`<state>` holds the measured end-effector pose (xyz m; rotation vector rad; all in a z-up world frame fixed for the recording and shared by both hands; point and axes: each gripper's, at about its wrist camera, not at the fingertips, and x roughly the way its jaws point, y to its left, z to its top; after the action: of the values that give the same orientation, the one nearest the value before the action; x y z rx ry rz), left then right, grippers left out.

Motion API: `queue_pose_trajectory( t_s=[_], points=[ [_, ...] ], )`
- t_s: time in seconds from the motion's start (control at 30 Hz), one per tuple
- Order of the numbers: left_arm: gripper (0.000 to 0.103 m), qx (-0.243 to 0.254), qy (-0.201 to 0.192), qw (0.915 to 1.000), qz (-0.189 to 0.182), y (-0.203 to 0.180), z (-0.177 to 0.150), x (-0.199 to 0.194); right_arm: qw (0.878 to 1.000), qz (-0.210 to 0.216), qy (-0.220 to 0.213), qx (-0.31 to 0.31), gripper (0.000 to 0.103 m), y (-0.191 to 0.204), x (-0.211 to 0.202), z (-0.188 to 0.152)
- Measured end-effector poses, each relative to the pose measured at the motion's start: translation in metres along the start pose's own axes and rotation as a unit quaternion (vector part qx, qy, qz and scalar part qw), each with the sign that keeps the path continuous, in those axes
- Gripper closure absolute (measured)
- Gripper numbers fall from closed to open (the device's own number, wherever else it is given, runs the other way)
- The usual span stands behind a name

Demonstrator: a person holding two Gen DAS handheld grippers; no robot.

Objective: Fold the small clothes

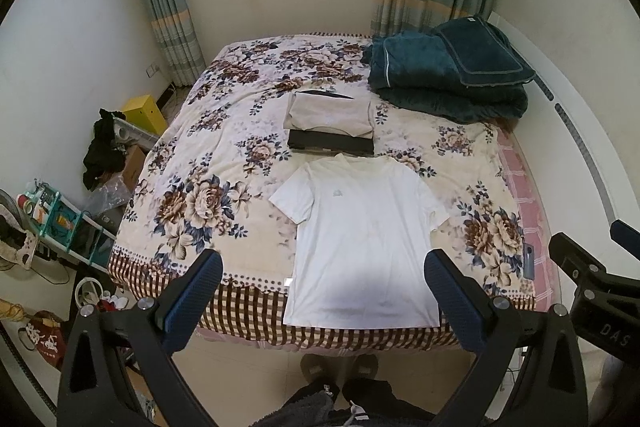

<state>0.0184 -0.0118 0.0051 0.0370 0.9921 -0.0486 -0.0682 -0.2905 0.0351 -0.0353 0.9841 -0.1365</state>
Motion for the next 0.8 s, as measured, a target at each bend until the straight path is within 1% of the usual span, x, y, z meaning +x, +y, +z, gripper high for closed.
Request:
queue_pose_trajectory(
  t_s=[0.1,0.13,0.23,0.27,0.53,0.8],
  points=[
    [0.0,0.0,-0.001,1.0,-0.001,0.0,0.001,-0.001,1.0,0.0,-0.001,0.0,0.0,0.001,0.0,0.002],
    [0.0,0.001,-0.001,1.0,0.0,0.0,0.001,-0.001,1.0,0.002,-0.001,-0.002,0.0,0.0,0.001,0.021],
    [0.0,-0.001,-0.002,1.0,-0.001,0.0,0.003,-0.001,1.0,0.002,-0.001,-0.003,0.0,0.0,0.001,0.027],
    [0.0,0.0,-0.002,1.0,0.0,0.001,0.002,-0.001,1.0,0.002,-0.002,-0.002,0.0,0.0,0.0,0.023],
    [0.0,-0.001,-0.002,1.0,-0.002,0.002,0.003,-0.002,1.0,0.003,-0.005,-0.003,0.0,-0.001,-0.002,0.03],
    [0.0,-0.001,-0.004,1.0,-0.002,0.001,0.004,-0.002,1.0,0.003,-0.006,-0.004,0.0,0.0,-0.002,0.025]
  ],
)
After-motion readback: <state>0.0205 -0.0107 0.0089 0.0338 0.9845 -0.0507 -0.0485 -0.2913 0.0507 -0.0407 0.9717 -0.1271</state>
